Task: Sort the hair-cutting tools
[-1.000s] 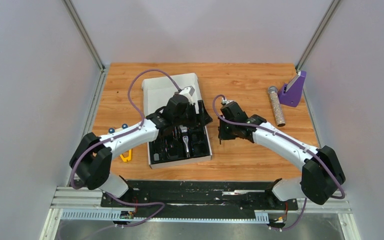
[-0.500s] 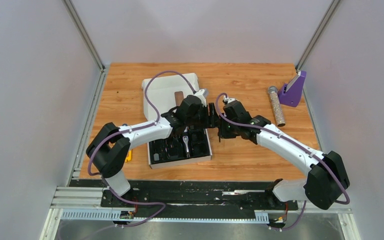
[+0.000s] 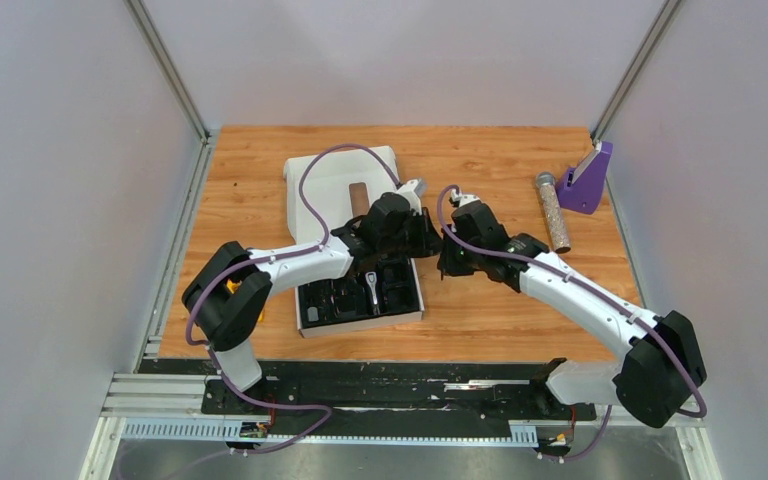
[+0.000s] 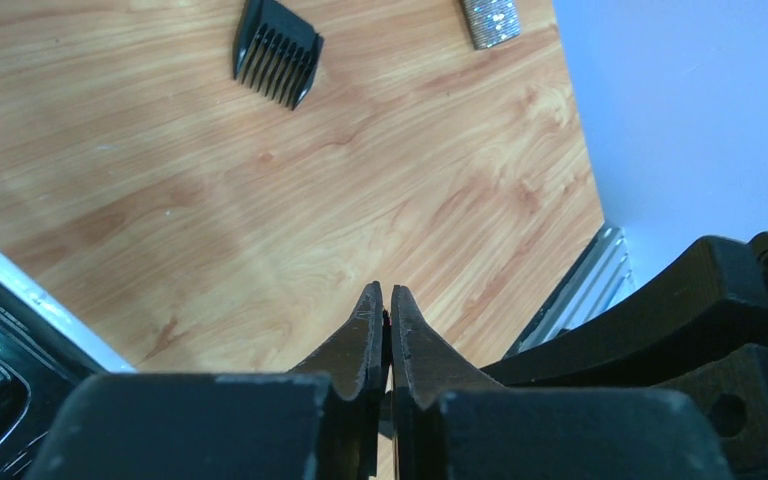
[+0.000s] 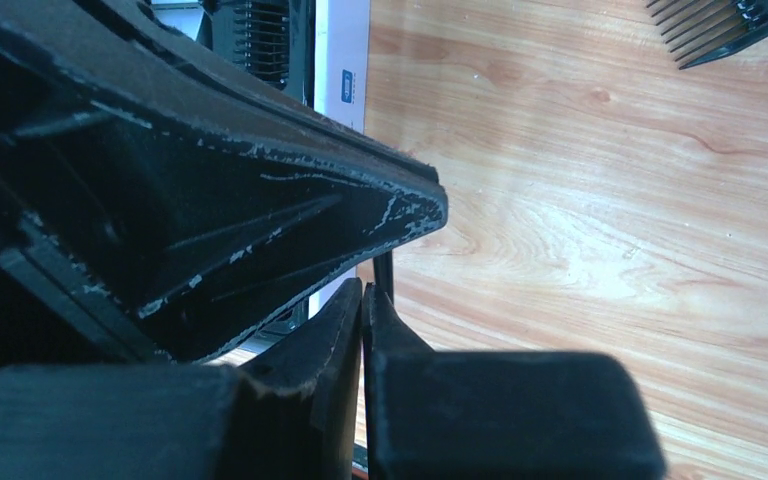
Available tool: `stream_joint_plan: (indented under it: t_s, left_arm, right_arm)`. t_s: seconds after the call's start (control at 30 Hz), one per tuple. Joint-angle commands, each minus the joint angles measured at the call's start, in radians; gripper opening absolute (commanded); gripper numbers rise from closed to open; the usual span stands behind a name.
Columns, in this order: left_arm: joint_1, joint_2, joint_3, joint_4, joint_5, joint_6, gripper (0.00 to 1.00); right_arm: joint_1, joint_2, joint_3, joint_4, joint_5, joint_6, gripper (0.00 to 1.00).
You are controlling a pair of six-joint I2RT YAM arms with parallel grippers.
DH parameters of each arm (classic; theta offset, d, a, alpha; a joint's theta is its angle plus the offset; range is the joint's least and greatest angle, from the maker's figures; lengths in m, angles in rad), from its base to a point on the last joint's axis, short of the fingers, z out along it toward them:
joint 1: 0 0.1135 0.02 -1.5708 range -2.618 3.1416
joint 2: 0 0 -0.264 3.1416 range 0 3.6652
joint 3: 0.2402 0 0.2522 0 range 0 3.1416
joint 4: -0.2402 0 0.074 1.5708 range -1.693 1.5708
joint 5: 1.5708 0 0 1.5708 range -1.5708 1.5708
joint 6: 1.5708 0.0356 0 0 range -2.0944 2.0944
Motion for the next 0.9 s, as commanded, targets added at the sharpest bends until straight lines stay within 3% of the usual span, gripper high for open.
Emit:
stream_joint_plan:
  t_s: [0.0,0.1,0.17,0.23,0.3,0.47,0.67,0.87]
  left_arm:
    - [-0.011,-0.008,-0.001,0.125,0.017,-0.005,0.01]
    - [-0.012,-0.034,-0.028,0.164,0.010,0.005,0.00]
    - [-0.010,-0.059,-0.041,0.165,0.001,0.035,0.00]
    - [-0.001,-0.091,-0.054,0.145,-0.017,0.088,0.00]
    - [0.015,-0.130,-0.072,0.116,-0.021,0.126,0.00]
    - [0.082,-0.260,-0.146,0.010,-0.022,0.210,0.00]
    - [0.180,-0.486,-0.279,-0.168,-0.024,0.290,0.00]
    - [0.297,-0.747,-0.424,-0.271,0.018,0.328,0.00]
  right_arm:
    - [-0.001,-0.045,-0.008,0.056,-0.007,0.012,0.00]
    - [-0.001,-0.074,-0.022,0.073,-0.003,0.015,0.07]
    - [-0.001,-0.103,-0.037,0.094,-0.005,0.012,0.18]
    - [-0.001,-0.139,-0.056,0.112,-0.006,0.006,0.37]
    - [-0.002,-0.181,-0.076,0.135,-0.006,-0.001,0.49]
    - [-0.001,-0.270,-0.130,0.192,-0.009,-0.038,0.66]
    - [-0.001,-0.231,-0.144,0.199,-0.025,-0.053,0.71]
    - [-0.001,-0.127,-0.110,0.205,-0.173,-0.037,0.70]
